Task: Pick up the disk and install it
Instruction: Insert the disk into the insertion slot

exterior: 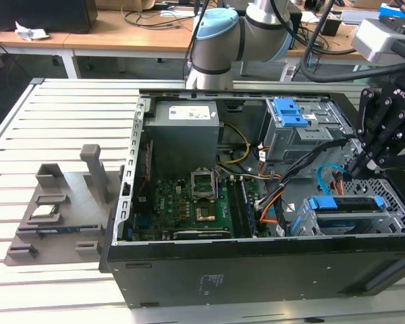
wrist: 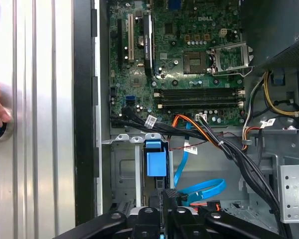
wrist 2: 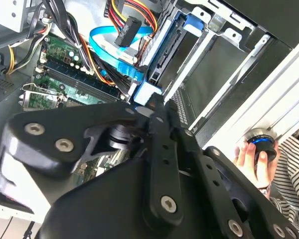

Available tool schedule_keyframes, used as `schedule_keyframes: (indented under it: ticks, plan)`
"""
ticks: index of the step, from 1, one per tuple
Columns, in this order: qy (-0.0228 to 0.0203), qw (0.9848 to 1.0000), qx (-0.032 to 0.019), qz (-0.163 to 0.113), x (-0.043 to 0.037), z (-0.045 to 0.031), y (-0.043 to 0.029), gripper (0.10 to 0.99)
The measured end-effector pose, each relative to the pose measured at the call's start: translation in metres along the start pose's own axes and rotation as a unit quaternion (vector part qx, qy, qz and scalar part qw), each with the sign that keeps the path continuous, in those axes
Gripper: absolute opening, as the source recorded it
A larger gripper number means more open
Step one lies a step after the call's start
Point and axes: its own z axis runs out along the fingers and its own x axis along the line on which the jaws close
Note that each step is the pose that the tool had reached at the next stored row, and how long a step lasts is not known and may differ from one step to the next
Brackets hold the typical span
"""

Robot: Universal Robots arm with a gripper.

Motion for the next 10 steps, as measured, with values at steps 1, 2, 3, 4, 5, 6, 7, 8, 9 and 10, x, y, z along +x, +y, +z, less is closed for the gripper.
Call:
schedule_keyframes:
  ticks: [1,2,3,4,5,6,7,8,9,10]
  plan:
    - [0.0,1.0,0.0,0.0,0.0,0.0001,0.0,0.114]
    - [0.0,1.0,0.0,0.0,0.0,0.0001,0.0,0.114]
    - [0.0,1.0,0.0,0.0,0.0,0.0001,0.0,0.106]
    - [0.0,1.0,0.0,0.0,0.0,0.0001,0.0,0.106]
    - [0.0,1.0,0.0,0.0,0.0,0.0001,0.0,0.106]
    - [0.0,1.0,0.0,0.0,0.0,0.0002,0.0,0.106]
    - [0.0,1.0,0.0,0.0,0.0,0.0002,0.0,0.106]
    - [0.0,1.0,0.0,0.0,0.0,0.0003,0.0,0.106]
    - [0.0,1.0,0.0,0.0,0.0,0.0003,0.0,0.106]
    - [0.0,1.0,0.0,0.0,0.0,0.0003,0.0,0.106]
